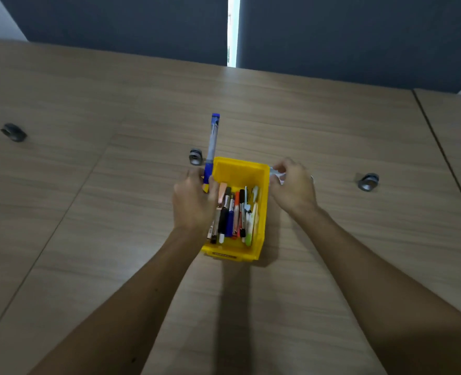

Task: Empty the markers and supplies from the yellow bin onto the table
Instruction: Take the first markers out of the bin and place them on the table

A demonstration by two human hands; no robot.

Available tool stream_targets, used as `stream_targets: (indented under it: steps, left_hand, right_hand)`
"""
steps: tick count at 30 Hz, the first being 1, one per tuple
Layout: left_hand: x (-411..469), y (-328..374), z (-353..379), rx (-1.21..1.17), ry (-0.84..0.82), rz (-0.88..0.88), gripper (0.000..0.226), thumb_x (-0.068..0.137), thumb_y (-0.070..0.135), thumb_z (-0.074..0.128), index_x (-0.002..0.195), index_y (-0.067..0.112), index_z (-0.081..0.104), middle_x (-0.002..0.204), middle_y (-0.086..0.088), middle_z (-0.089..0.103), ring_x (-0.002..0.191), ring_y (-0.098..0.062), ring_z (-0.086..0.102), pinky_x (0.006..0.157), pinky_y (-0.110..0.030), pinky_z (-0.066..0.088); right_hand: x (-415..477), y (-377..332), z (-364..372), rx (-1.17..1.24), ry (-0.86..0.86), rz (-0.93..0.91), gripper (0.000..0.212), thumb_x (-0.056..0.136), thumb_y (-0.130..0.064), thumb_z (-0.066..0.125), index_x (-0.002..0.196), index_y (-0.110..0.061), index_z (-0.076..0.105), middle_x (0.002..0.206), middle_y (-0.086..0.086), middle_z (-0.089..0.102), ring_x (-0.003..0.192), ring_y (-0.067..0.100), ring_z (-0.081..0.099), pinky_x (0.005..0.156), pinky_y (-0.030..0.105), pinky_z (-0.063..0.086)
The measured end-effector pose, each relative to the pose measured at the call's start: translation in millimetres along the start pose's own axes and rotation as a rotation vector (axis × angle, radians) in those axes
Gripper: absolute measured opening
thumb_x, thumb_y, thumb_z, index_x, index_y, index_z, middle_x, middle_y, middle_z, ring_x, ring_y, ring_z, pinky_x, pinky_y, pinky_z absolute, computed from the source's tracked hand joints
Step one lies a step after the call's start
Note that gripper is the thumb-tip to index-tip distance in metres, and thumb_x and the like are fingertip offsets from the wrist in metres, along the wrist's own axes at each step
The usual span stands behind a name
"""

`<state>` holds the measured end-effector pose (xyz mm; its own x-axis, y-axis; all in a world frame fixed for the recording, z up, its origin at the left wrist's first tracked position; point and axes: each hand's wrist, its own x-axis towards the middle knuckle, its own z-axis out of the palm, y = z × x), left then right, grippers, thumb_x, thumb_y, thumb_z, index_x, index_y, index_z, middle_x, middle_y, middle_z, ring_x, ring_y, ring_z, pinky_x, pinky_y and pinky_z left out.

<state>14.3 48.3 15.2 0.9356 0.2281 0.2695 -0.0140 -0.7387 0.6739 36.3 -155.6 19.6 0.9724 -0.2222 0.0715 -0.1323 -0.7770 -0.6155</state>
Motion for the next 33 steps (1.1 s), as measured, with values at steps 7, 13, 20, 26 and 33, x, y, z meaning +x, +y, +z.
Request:
stream_targets:
  steps: [7,13,20,26,33]
  left_hand:
    - [12.0,-57.6,-20.7,0.006,0.025,-0.128,0.019,0.093,0.028,0.061,0.103,0.013,0.066,0.092,-0.002,0.068,0.070,-0.016,0.062,0.061,-0.024,0.039]
    - [5.9,-94.2,-18.6,0.046,-0.037,-0.187,0.017,0.092,0.027,0.063,0.099,0.012,0.066,0.091,-0.001,0.063,0.070,-0.013,0.056,0.062,-0.024,0.039]
    - [0.6,-113.0,-12.7,0.038,-0.099,-0.201,0.014,0.092,0.027,0.065,0.096,0.014,0.065,0.088,0.003,0.062,0.069,-0.009,0.057,0.060,-0.022,0.044]
    - [1.9,-102.7,-7.7,0.007,-0.063,-0.168,0.019,0.091,0.029,0.063,0.100,0.012,0.066,0.090,0.002,0.063,0.073,-0.011,0.057,0.062,-0.024,0.040]
    - [-14.6,-84.7,-11.4,-0.054,-0.026,-0.127,0.020,0.093,0.029,0.059,0.103,0.013,0.063,0.094,0.002,0.060,0.072,-0.014,0.058,0.061,-0.025,0.038]
  right_hand:
    - [-0.4,-64.3,66.6,-0.363,-0.216,-0.137,0.023,0.094,-0.019,0.056,0.115,-0.011,0.060,0.120,0.011,0.063,0.110,0.035,0.063,0.078,0.040,0.049]
    - [-12.5,-51.9,113.4,-0.613,-0.487,0.095,0.030,0.089,-0.008,0.066,0.118,-0.013,0.064,0.126,0.010,0.064,0.120,0.030,0.062,0.093,0.040,0.053]
    - [-21.4,-48.2,128.9,-0.517,-0.397,0.228,0.037,0.086,-0.004,0.069,0.122,-0.006,0.056,0.123,0.015,0.065,0.117,0.034,0.063,0.090,0.041,0.054]
    - [-18.3,-60.5,103.9,-0.293,-0.241,0.272,0.033,0.082,-0.013,0.072,0.111,-0.007,0.058,0.112,0.015,0.066,0.105,0.036,0.066,0.079,0.042,0.057]
    - [-33.4,-53.5,57.5,-0.029,0.006,0.215,0.024,0.081,-0.027,0.067,0.099,-0.016,0.055,0.081,0.007,0.069,0.076,0.027,0.066,0.066,0.040,0.055]
